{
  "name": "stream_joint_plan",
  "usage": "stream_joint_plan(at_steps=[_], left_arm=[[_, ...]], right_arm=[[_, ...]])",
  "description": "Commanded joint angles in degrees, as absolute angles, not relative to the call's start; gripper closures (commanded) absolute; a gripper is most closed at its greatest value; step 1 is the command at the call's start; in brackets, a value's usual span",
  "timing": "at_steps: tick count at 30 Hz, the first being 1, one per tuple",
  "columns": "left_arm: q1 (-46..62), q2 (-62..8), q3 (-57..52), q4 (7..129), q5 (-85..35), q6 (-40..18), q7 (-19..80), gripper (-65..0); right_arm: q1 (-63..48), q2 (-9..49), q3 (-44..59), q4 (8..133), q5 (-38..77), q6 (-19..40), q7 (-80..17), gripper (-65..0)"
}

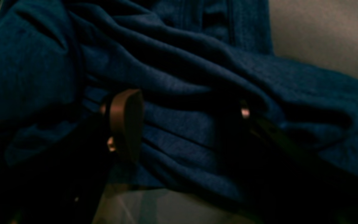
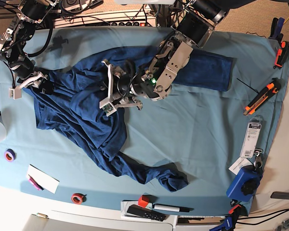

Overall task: Layout the t-shirt on the table in an organized manner, then fold the t-shirt properly
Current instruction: 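Lower the fabric onto the shirt, open the left gripper and withdraw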

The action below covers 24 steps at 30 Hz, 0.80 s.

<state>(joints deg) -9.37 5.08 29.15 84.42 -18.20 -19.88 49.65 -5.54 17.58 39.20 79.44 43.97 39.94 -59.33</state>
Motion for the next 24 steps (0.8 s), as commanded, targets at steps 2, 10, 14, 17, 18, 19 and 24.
stream_joint_plan(at_steps=[2, 10, 14, 17, 18, 19, 24], left_arm=[[-10.46, 6.04, 29.12, 85.41, -18.83, -19.94, 48.34, -0.8], [-13.41, 5.65, 29.02, 85.56, -17.54, -23.38, 49.25, 0.0], [-17.47, 4.21, 28.95, 85.58, -17.5, -23.35, 51.27, 0.0], [-20.18, 2.37, 28.97, 85.56, -17.45, -23.33, 51.27, 0.0], [-21.17, 1.69, 28.97, 85.56, -17.04, -23.33, 51.22, 0.0], [-22.06, 1.04, 28.97, 85.56, -16.27, -23.05, 51.24, 0.0], [-26.76, -2.98, 28.21, 85.56, -14.09, -21.39, 51.51, 0.0]], right_arm=[[-5.06, 18.59, 39.38, 80.12, 44.56, 40.0, -58.48, -37.0], [-5.06, 18.59, 39.38, 80.12, 44.53, 40.0, -58.54, -37.0], [-5.08, 18.57, 39.38, 80.12, 44.49, 40.0, -58.74, -37.0], [-5.06, 18.59, 39.38, 80.12, 44.49, 40.0, -58.74, -37.0], [-5.06, 18.59, 39.38, 80.12, 44.49, 40.0, -58.72, -37.0], [-5.06, 18.59, 39.38, 80.12, 44.51, 40.0, -58.7, -37.0], [-5.06, 18.59, 39.38, 80.12, 44.51, 40.0, -58.7, -37.0]])
